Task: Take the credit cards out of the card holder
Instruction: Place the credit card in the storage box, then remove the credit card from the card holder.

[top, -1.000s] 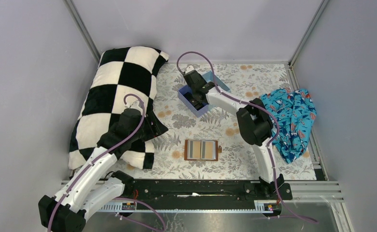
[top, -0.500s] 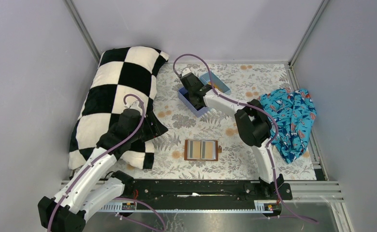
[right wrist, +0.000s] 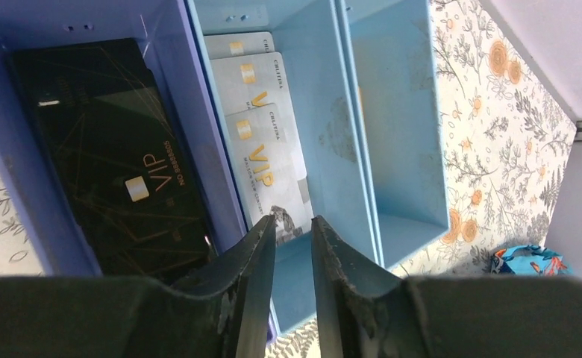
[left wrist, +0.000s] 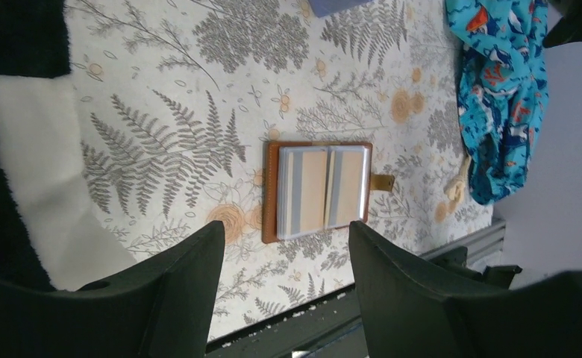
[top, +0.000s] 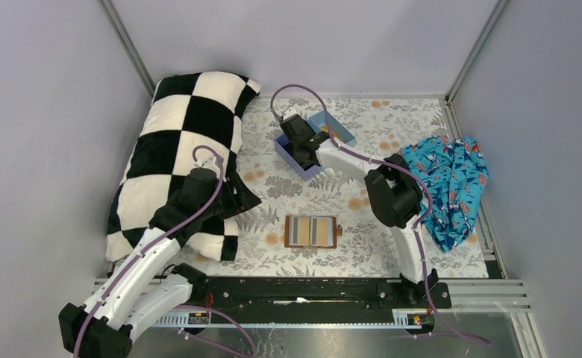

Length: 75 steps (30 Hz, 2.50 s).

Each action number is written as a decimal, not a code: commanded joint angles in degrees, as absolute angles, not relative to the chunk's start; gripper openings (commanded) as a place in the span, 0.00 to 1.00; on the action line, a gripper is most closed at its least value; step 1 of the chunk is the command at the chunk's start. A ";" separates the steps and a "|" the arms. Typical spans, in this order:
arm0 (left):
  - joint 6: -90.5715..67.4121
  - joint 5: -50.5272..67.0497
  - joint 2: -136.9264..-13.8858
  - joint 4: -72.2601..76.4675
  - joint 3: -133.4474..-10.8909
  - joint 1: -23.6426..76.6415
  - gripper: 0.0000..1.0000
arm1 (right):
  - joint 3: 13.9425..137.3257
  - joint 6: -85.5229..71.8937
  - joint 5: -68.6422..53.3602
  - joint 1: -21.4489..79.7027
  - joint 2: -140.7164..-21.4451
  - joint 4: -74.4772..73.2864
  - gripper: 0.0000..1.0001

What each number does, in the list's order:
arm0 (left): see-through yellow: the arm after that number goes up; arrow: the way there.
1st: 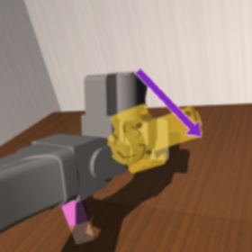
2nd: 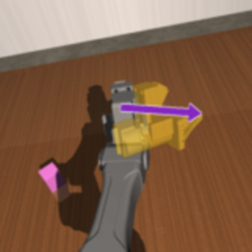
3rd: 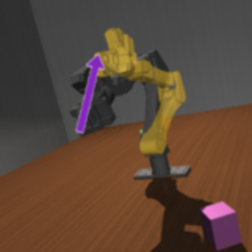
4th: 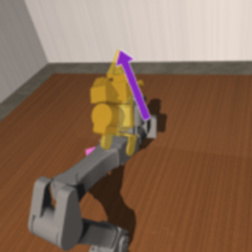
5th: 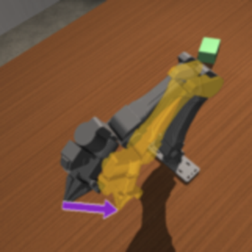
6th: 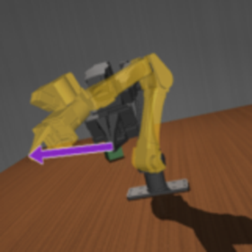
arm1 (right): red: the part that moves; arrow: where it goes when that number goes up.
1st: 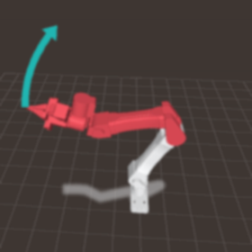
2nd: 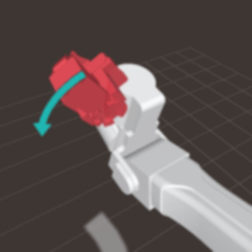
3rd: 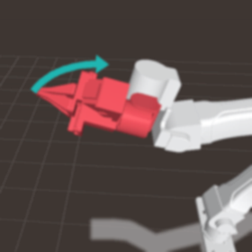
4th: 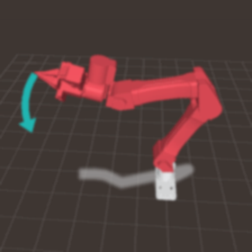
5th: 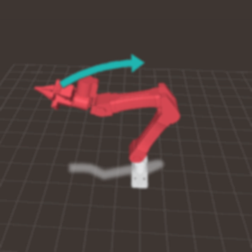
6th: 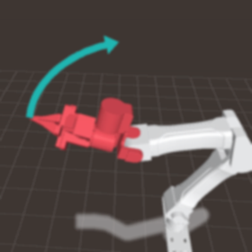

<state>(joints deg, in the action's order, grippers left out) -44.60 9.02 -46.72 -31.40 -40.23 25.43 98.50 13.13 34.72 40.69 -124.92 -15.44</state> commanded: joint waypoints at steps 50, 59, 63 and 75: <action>-54.49 17.67 -81.90 13.15 -27.51 43.68 0.62 | 21.88 -43.33 -7.94 41.23 -70.62 10.64 0.56; -53.90 17.88 -82.39 12.27 -28.58 43.67 0.61 | 21.49 -42.65 -6.05 41.27 -70.97 9.51 0.57; -53.71 17.88 -80.80 12.74 -28.74 43.68 0.55 | 21.67 -42.01 -4.97 41.23 -70.15 8.39 0.58; -53.32 20.57 -77.40 12.59 -31.55 43.85 0.41 | 20.25 -43.31 -6.67 41.23 -74.08 12.18 0.58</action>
